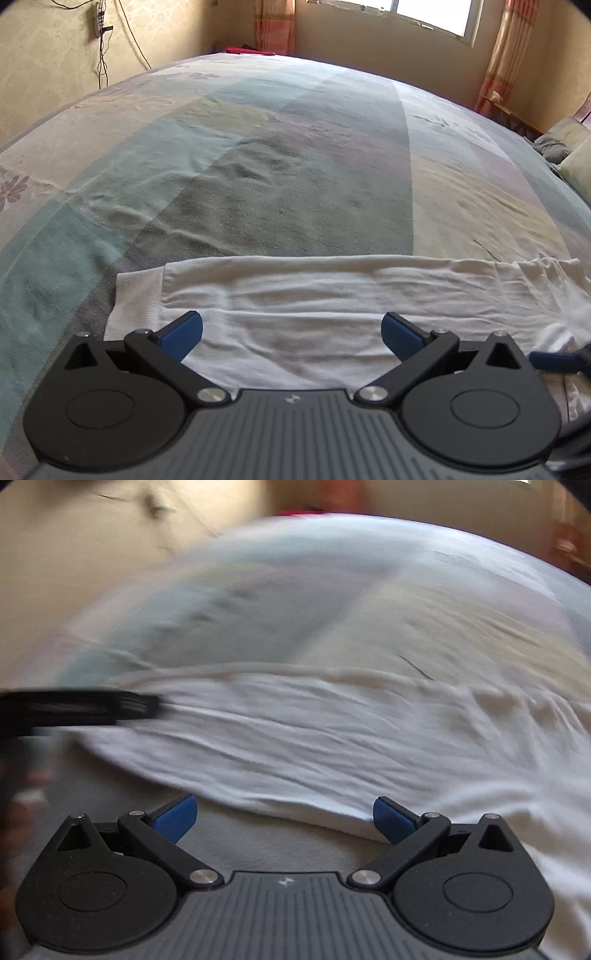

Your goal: Fold clothes

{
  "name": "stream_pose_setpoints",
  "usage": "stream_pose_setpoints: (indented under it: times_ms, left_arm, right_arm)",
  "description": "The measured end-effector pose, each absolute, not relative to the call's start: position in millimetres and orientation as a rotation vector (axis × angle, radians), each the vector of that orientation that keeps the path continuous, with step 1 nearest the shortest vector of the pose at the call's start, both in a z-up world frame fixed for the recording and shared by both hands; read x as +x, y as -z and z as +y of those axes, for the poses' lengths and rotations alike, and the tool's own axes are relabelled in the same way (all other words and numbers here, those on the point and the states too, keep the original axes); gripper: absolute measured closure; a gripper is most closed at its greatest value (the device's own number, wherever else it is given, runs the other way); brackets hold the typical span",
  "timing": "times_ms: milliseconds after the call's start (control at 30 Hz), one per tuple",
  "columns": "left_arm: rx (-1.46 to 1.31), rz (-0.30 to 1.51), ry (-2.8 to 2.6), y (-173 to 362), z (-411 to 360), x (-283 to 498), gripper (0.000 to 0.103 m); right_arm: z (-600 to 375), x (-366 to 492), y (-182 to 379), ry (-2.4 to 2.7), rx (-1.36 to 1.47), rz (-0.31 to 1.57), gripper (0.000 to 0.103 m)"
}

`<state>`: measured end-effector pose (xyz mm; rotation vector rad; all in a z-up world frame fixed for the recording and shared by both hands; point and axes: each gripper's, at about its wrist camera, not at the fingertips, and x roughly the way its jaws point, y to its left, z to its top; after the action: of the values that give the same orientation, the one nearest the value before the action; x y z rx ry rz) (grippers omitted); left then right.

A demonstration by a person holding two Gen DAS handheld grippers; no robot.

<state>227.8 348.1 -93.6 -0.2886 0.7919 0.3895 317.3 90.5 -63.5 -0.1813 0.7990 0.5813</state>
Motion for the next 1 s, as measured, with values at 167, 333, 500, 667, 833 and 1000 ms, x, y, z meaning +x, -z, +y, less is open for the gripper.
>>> stream_pose_setpoints:
  times_ms: [167, 333, 500, 667, 833, 1000]
  left_arm:
    - [-0.298, 0.779, -0.377, 95.2, 346.3, 231.5, 0.001]
    - [-0.294, 0.766, -0.354, 98.1, 341.6, 237.8, 0.001]
    - [-0.284, 0.777, -0.360, 106.5, 339.3, 248.2, 0.001]
    - [-0.258, 0.763, -0.382, 105.6, 338.2, 256.6, 0.001]
    - [-0.227, 0.745, -0.361, 101.3, 328.8, 257.3, 0.001]
    - [-0.188, 0.737, -0.324, 97.2, 313.6, 257.7, 0.001]
  right_arm:
    - [61.4, 342.1, 50.1, -0.595, -0.220, 0.787, 0.000]
    - [24.9, 389.9, 69.4, -0.599, -0.090, 0.814, 0.000]
    - [42.0, 415.7, 104.5, -0.618, -0.168, 0.830, 0.000]
    - [51.6, 440.2, 103.6, -0.583, -0.172, 0.834, 0.000]
    - [44.6, 431.3, 78.2, -0.622, -0.135, 0.844, 0.000]
    - [14.8, 360.5, 64.4, -0.655, -0.113, 0.890, 0.000]
